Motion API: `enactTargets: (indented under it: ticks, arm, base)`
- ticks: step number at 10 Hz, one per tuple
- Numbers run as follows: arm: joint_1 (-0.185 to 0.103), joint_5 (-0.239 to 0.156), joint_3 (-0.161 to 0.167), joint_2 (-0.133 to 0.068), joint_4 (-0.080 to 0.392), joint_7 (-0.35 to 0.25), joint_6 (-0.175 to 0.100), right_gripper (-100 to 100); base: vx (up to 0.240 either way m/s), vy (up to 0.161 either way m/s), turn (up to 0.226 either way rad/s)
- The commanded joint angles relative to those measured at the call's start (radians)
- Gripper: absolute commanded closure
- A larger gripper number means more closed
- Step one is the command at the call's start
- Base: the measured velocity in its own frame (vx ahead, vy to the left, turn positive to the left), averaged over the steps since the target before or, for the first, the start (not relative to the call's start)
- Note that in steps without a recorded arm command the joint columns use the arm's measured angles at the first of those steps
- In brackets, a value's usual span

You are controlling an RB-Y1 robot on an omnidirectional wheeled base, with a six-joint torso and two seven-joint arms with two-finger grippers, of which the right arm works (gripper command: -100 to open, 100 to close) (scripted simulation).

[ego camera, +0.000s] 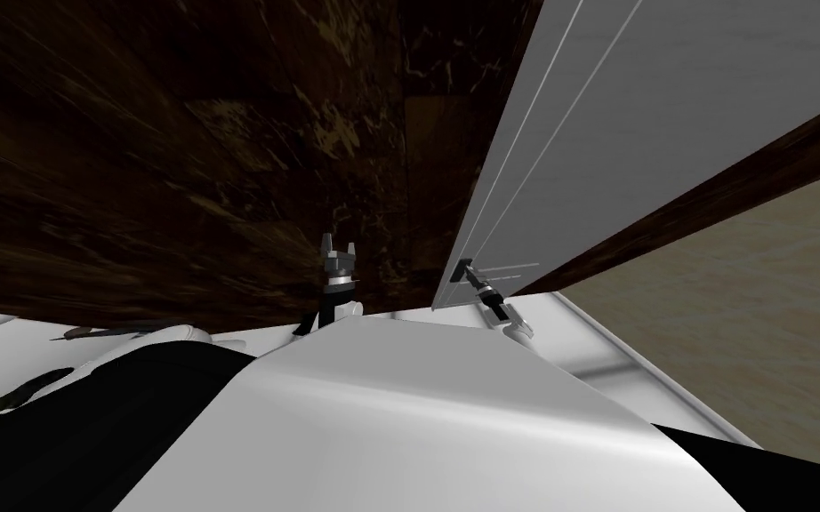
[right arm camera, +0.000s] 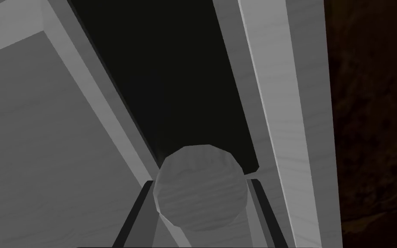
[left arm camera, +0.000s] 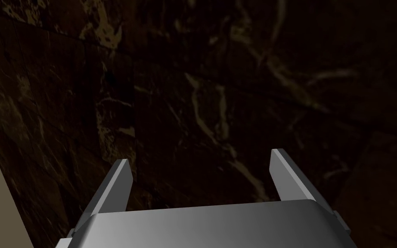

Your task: Pull the door open

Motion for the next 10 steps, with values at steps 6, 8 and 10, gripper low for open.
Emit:
enactTargets:
  ticks: [6, 8, 10]
  arm:
    - [-0.019, -0.132, 0.000, 0.007, 0.008, -0.157, 0.028, 100]
    - [-0.025, -0.178, 0.002, 0.010, 0.012, -0.211, 0.037, 100]
    - [-0.032, -0.225, 0.004, 0.013, 0.017, -0.267, 0.046, 100]
  base:
    - [-0.070, -0.062, 0.125]
    - [-0.089, -0.071, 0.155]
    - [-0.094, -0.076, 0.128]
